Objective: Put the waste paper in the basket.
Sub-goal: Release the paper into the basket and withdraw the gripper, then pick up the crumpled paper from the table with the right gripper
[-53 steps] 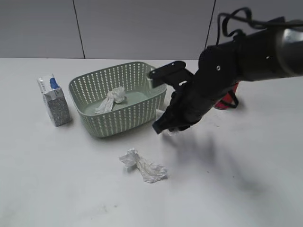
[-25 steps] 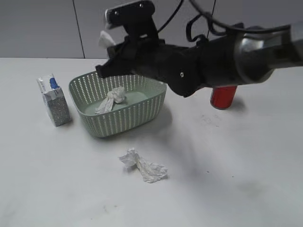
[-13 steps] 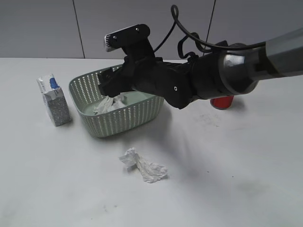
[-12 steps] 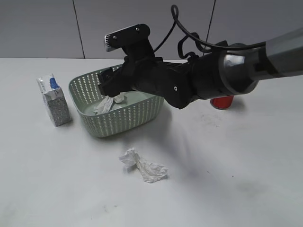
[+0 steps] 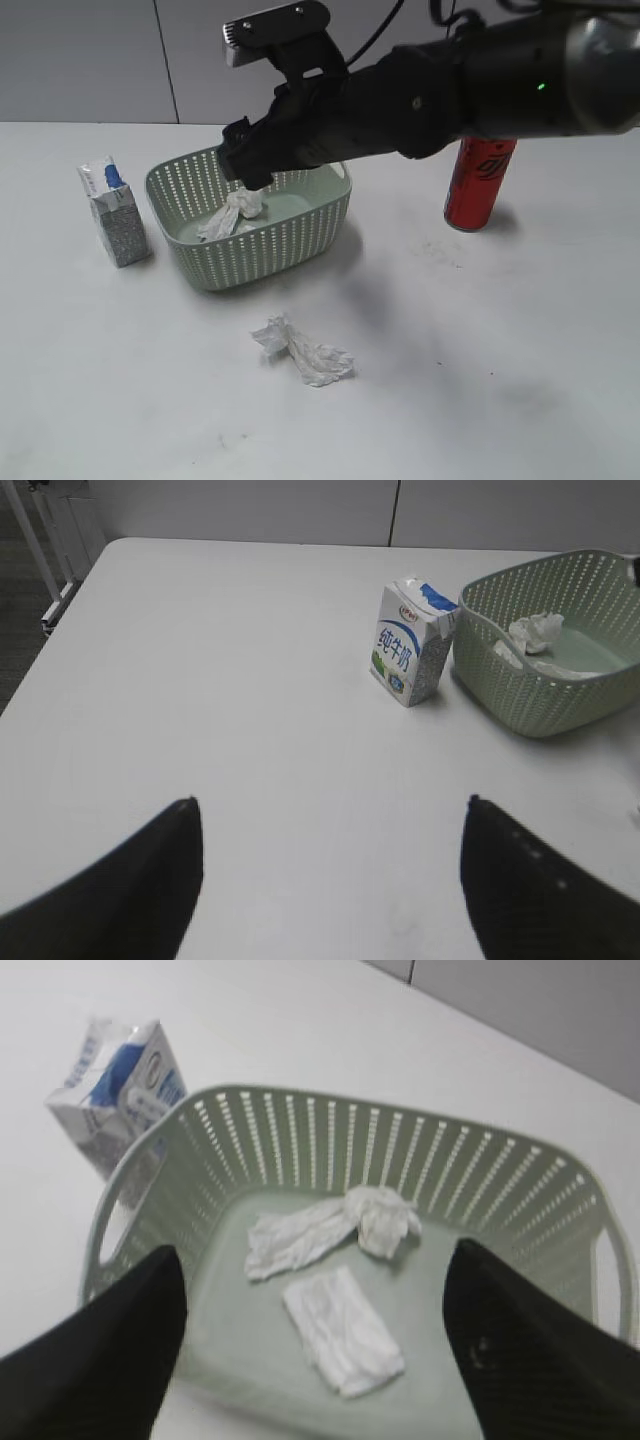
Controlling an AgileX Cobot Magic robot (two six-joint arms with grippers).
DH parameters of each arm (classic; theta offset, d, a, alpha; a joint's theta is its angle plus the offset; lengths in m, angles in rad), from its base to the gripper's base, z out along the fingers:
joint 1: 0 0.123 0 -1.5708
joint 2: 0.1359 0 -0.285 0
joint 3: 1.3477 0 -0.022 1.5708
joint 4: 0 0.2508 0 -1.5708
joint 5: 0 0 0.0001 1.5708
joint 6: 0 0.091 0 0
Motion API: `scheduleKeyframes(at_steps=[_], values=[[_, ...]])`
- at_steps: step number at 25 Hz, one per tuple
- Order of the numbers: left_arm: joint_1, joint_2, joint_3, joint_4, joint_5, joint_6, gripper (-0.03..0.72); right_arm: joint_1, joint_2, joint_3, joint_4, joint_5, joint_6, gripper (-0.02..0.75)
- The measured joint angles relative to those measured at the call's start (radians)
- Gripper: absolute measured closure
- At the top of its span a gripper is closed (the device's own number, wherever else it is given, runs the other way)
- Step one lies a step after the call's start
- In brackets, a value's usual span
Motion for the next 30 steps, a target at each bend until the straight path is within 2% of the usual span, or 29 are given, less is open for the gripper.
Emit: scheduleKeyframes(at_steps=[8,11,15,19,25,30], values=[[0.000,0.000,0.000,0.000,0.000,0.000,0.097,0.005,-0.150,0.000,0.065,0.640,0.000,0.155],[0.000,0.000,0.000,0.000,0.000,0.000,0.097,0.024,-0.145,0.001,0.068,0.785,-0.008,0.156],[0.000,0.000,0.000,0.000,0.000,0.000,0.097,0.081,-0.103,0.012,0.064,0.798,-0.025,0.159],[0.000,0.000,0.000,0.000,0.000,0.000,0.097,0.132,-0.022,0.013,0.005,0.740,-0.026,0.161],[0.000,0.000,0.000,0.000,0.000,0.000,0.097,0.136,0.072,0.014,-0.149,0.703,0.064,0.163],[0.000,0.000,0.000,0.000,0.000,0.000,0.097,0.136,0.118,0.014,-0.156,0.651,0.079,0.164]])
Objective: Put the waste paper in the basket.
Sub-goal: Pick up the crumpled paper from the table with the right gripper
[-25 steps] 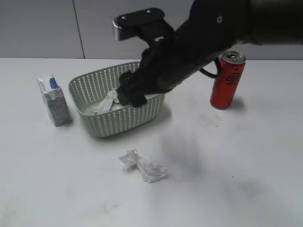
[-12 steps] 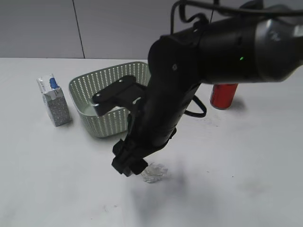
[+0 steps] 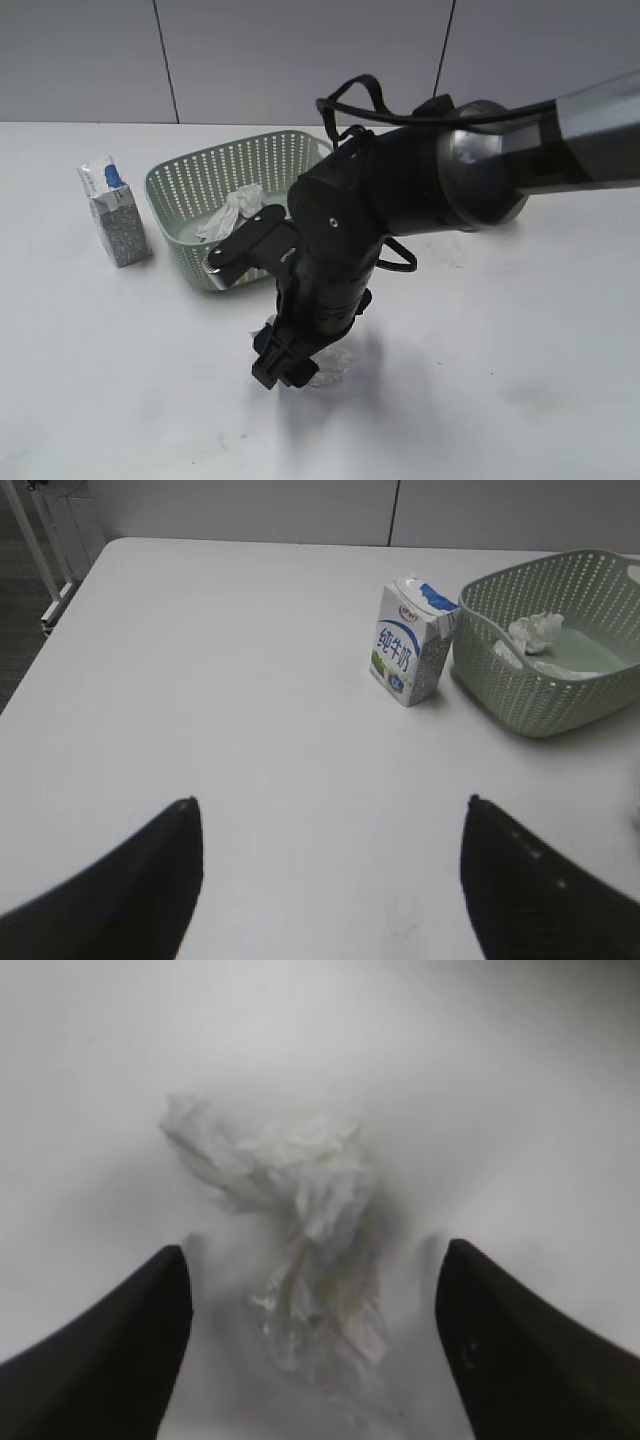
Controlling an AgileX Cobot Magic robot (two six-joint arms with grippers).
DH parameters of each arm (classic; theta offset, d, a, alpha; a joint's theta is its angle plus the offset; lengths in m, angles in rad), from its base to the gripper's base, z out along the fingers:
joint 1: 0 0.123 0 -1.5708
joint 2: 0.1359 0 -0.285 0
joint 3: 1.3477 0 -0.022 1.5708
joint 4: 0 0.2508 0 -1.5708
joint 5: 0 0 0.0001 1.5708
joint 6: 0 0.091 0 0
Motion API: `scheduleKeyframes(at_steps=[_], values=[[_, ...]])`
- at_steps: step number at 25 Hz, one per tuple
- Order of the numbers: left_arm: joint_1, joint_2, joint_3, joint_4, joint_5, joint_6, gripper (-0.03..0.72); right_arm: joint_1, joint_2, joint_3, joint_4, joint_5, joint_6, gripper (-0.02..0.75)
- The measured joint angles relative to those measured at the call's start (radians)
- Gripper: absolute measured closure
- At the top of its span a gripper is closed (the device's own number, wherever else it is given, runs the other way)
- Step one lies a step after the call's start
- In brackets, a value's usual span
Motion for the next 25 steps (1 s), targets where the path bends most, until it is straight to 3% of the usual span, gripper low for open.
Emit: scheduleKeyframes(at_steps=[5,10,16,18,23,25], values=[[0.000,0.000,0.000,0.000,0.000,0.000,0.097,0.000,0.029,0.002,-0.003,-0.020,0.001,0.180],[0.000,0.000,0.000,0.000,0.000,0.000,0.097,0.000,0.033,0.002,-0.003,-0.023,0.001,0.301],[0.000,0.000,0.000,0.000,0.000,0.000,0.097,0.000,0.042,0.002,-0.003,-0.007,0.002,0.381],[0.000,0.000,0.000,0.000,0.000,0.000,0.097,0.000,0.042,0.002,-0.003,0.010,0.002,0.443],[0.000,0.000,0.000,0.000,0.000,0.000,0.097,0.000,0.040,-0.001,-0.003,0.064,0.002,0.695],[0.000,0.000,0.000,0.000,0.000,0.000,0.097,0.000,0.026,-0.001,-0.002,0.086,0.002,0.711]])
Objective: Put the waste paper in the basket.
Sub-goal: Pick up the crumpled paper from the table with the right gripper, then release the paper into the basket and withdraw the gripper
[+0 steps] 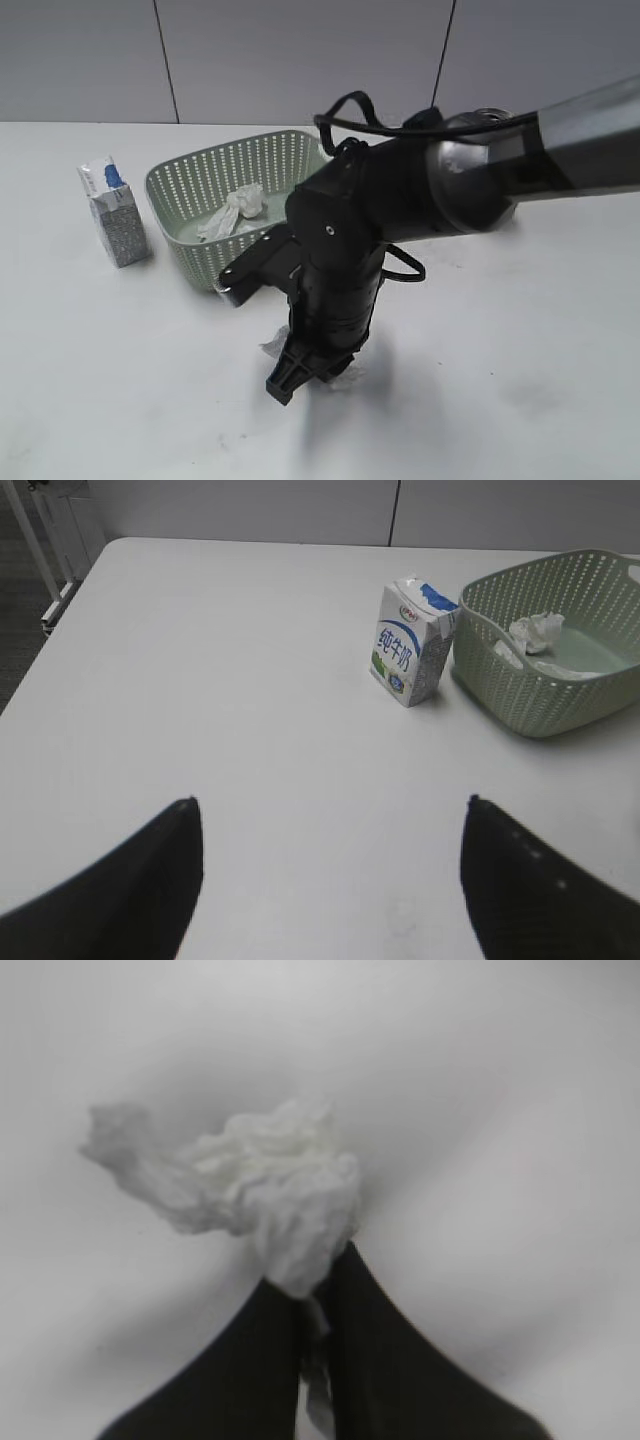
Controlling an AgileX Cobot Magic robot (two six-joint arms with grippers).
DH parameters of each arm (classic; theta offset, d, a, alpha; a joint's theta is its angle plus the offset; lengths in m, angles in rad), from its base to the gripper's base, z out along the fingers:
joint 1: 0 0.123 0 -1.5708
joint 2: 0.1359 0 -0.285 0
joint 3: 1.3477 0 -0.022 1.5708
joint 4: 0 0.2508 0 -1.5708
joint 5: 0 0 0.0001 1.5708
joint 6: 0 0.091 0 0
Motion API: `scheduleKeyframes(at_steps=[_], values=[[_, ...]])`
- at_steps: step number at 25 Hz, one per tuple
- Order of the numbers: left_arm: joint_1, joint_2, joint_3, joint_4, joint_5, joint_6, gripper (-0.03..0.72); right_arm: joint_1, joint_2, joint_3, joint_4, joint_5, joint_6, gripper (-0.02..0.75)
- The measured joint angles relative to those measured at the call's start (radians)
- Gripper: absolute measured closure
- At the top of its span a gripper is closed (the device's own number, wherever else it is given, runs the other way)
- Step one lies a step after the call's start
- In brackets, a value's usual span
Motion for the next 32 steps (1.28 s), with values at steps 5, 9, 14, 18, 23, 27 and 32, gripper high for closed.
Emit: scheduleKeyframes(at_steps=[5,9,14,18,23,27,32], values=[[0.000,0.000,0.000,0.000,0.000,0.000,0.097,0.000,-0.121,0.000,0.000,0.013,0.000,0.711],[0.000,0.000,0.000,0.000,0.000,0.000,0.097,0.000,-0.242,-0.010,-0.027,-0.004,0.000,0.712],[0.000,0.000,0.000,0.000,0.000,0.000,0.097,0.000,-0.337,-0.032,-0.176,-0.179,0.027,0.712],[0.000,0.000,0.000,0.000,0.000,0.000,0.097,-0.016,-0.344,-0.034,-0.315,-0.406,0.185,0.712],[0.000,0.000,0.000,0.000,0.000,0.000,0.097,-0.092,-0.273,-0.034,-0.356,-0.669,0.355,0.713],[0.000,0.000,0.000,0.000,0.000,0.000,0.097,-0.167,-0.160,-0.035,-0.337,-0.800,0.383,0.703],[0.000,0.000,0.000,0.000,0.000,0.000,0.097,-0.201,-0.045,-0.035,-0.327,-0.988,0.387,0.450]])
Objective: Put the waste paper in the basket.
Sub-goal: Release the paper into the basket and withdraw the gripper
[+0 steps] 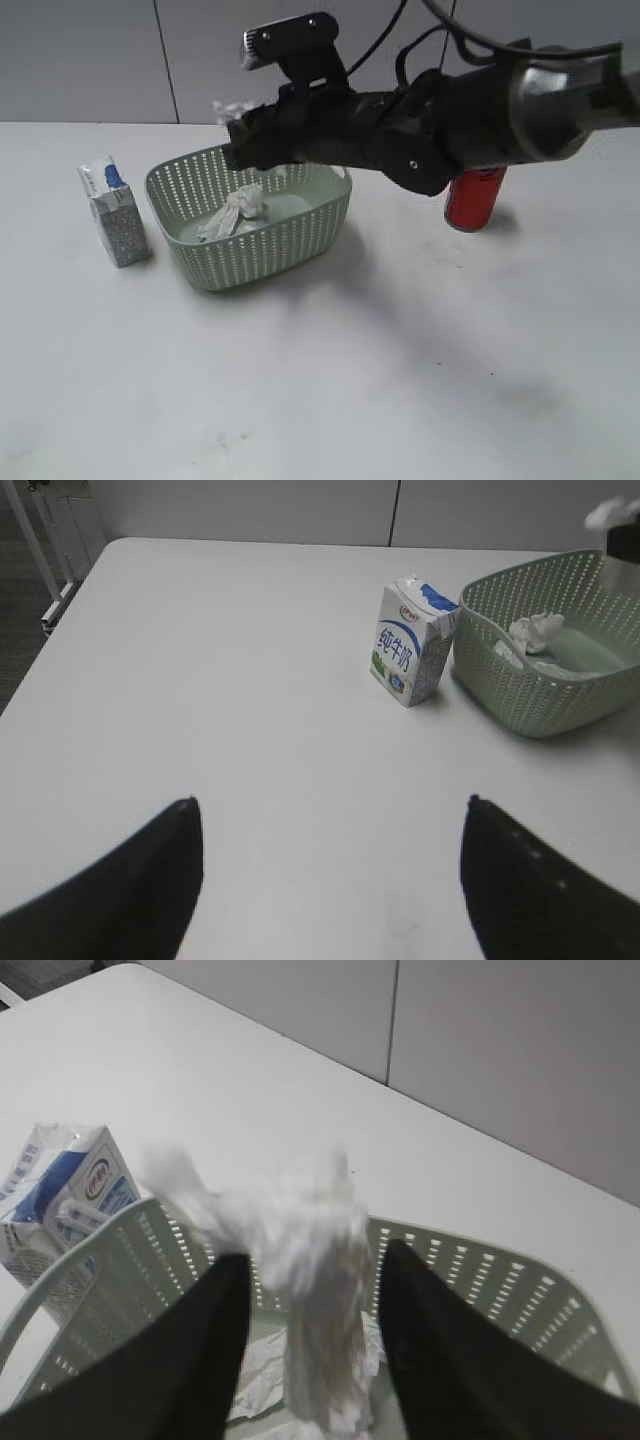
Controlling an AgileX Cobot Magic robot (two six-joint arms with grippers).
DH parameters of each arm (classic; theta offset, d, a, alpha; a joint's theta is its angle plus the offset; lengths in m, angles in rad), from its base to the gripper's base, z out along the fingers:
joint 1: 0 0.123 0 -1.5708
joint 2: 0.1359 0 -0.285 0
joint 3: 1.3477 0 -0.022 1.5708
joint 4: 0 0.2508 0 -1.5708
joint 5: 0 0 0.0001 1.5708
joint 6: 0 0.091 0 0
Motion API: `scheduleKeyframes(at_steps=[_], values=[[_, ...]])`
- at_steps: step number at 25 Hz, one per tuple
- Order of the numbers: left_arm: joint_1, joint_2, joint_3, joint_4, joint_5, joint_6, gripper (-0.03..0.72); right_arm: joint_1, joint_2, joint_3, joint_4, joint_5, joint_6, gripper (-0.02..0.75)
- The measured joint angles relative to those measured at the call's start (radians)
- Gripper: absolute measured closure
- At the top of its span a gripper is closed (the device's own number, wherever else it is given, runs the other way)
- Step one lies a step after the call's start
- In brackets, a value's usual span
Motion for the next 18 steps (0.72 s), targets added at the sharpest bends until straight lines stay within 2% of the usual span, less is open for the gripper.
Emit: scheduleKeyframes(at_steps=[2,5,8,14,18], values=[[0.000,0.000,0.000,0.000,0.000,0.000,0.097,0.000,0.036,0.000,0.002,-0.043,0.000,0.305],[0.000,0.000,0.000,0.000,0.000,0.000,0.097,0.000,0.077,0.000,0.003,-0.055,0.000,0.191],[0.000,0.000,0.000,0.000,0.000,0.000,0.097,0.000,0.084,0.000,0.003,-0.058,0.000,0.162],[0.000,0.000,0.000,0.000,0.000,0.000,0.097,0.000,0.079,0.000,0.003,-0.065,0.000,0.154],[0.000,0.000,0.000,0.000,0.000,0.000,0.097,-0.001,0.017,-0.036,0.011,0.099,0.000,0.154]])
